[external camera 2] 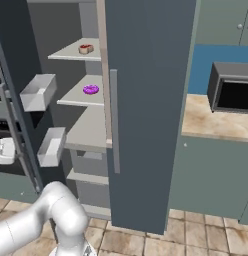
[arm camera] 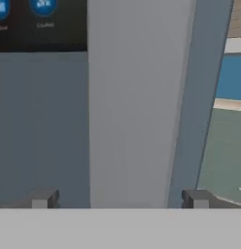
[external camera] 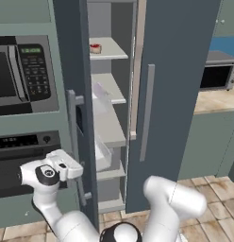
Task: There's a steak in the fridge that needs to be moved to the freezer for freezing. Pick up the steak from the fridge, place it on any shelf in the freezer, and close the fridge and freezer doors when done.
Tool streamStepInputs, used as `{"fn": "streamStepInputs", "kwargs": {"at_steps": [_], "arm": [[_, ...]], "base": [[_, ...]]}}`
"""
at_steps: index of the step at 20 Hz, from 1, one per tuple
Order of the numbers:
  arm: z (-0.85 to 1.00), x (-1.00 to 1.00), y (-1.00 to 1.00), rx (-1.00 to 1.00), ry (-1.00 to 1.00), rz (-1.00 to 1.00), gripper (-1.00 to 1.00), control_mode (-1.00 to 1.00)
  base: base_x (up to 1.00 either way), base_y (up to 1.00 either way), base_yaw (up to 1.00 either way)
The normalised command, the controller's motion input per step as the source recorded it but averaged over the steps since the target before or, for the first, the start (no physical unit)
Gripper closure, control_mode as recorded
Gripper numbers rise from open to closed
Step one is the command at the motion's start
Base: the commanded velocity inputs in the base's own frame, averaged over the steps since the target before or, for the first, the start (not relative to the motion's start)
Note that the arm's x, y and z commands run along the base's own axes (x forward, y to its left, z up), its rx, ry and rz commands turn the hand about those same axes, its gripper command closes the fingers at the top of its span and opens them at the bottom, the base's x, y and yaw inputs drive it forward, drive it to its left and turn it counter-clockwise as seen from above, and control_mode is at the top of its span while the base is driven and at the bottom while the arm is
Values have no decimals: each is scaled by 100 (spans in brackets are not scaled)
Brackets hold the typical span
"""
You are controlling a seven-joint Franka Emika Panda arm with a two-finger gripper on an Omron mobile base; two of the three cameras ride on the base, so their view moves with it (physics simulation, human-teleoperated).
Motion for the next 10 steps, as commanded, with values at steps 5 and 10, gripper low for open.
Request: {"fn": "streamStepInputs", "kwargs": {"at_steps": [5,10], "arm": [[1,9,-98,7,0,-7,-100,-100],[3,25,-86,9,0,-2,-100,-100]], "base": [[0,0,0],[0,0,0]]}}
